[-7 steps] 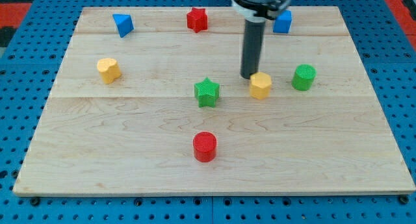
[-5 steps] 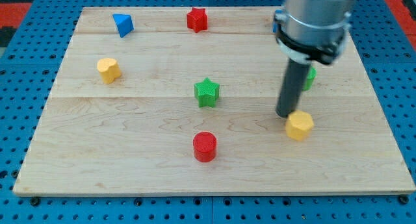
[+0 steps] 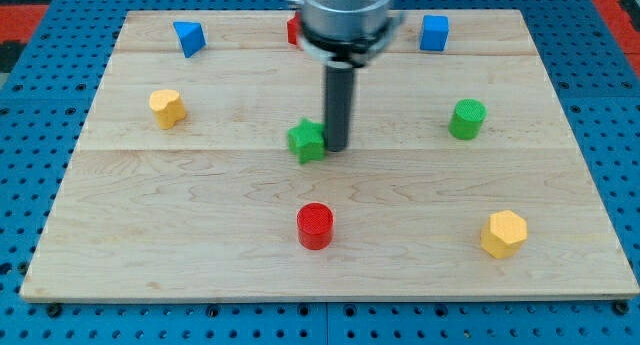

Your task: Move the green star to the bottom left side of the board

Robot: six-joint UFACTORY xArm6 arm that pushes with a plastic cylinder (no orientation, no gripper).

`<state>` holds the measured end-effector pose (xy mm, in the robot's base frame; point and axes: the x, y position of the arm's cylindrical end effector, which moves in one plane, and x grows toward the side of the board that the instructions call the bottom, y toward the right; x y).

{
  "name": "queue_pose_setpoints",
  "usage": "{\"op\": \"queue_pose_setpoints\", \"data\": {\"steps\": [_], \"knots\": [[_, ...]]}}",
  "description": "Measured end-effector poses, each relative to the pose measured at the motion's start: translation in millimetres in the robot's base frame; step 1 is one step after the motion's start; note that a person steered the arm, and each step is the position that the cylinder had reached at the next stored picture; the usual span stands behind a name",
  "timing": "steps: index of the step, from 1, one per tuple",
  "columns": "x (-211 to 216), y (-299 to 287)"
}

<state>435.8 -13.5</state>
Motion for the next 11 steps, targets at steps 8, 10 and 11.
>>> {"op": "queue_pose_setpoints", "data": {"steps": [8, 10, 11], "knots": [[13, -146], [17, -90], [21, -100]]}}
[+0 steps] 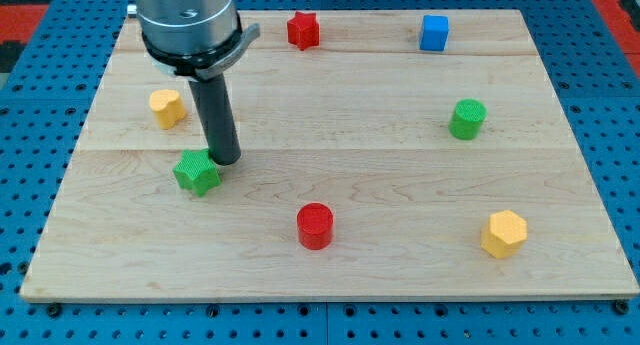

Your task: Move the green star to the bottom left side of the board

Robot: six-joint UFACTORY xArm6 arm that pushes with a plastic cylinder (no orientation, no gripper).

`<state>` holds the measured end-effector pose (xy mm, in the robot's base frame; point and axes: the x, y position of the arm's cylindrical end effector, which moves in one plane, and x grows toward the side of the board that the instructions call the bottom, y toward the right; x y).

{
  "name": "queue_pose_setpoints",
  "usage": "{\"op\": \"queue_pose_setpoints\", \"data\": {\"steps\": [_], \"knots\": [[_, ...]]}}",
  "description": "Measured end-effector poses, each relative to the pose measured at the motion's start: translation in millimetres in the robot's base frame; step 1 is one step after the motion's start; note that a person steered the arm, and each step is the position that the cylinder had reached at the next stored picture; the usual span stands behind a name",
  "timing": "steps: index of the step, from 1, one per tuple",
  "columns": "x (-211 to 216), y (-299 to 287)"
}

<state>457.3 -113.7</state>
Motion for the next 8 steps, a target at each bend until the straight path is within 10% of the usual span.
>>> {"op": "queue_pose_setpoints", "data": {"steps": [6, 8], "knots": [[51, -105], [-30, -24]]}}
